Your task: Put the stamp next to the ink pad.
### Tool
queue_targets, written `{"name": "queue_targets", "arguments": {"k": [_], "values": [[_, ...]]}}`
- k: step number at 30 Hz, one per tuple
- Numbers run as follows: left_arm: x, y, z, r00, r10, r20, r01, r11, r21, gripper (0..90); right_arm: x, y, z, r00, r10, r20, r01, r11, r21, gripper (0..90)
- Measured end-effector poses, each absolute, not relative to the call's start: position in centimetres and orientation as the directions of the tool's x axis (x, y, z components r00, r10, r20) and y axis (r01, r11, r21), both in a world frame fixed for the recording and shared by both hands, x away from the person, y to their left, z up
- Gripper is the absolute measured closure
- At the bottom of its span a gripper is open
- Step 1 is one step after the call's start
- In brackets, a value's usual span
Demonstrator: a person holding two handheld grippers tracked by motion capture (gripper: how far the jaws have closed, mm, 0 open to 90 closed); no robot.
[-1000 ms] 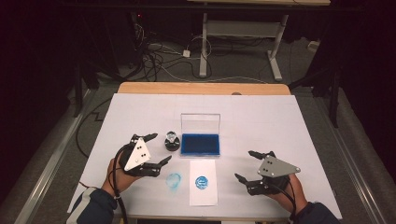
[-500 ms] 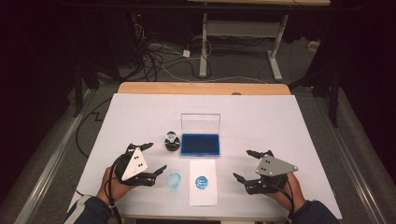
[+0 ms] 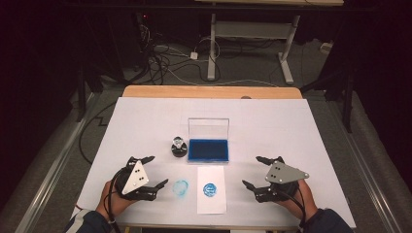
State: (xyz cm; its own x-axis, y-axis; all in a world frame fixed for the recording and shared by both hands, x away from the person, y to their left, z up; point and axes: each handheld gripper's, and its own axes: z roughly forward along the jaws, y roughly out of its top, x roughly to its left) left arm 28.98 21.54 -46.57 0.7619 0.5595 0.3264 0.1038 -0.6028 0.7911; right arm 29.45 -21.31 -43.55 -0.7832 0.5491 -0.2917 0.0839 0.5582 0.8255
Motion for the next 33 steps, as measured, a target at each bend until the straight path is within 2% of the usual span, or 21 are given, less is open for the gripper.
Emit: {"name": "queue_targets", "arguments": {"k": [23, 27, 30, 33], "values": [[28.5, 21.9, -47.7, 0.766, 0.570, 0.298, 0.149, -0.608, 0.780, 16.2, 29.4, -21.4, -43.7, -0.779, 0.549, -0.304, 0.080, 0.567, 0.820, 16.3], [28.6, 22.1, -47.6, 0.758, 0.576, 0.306, 0.139, -0.601, 0.787, 16.2, 29.4, -22.0, -43.9, -0.757, 0.581, -0.299, 0.101, 0.555, 0.825, 16.2], [28.8, 22.2, -47.4, 0.757, 0.584, 0.293, 0.141, -0.585, 0.799, 16.2, 29.3, -23.1, -44.3, -0.715, 0.601, -0.358, 0.077, 0.576, 0.814, 16.0], [29.0, 22.0, -47.4, 0.761, 0.577, 0.296, 0.136, -0.588, 0.797, 16.2, 29.2, -24.4, -44.5, -0.698, 0.640, -0.320, 0.112, 0.540, 0.834, 15.5]]}}
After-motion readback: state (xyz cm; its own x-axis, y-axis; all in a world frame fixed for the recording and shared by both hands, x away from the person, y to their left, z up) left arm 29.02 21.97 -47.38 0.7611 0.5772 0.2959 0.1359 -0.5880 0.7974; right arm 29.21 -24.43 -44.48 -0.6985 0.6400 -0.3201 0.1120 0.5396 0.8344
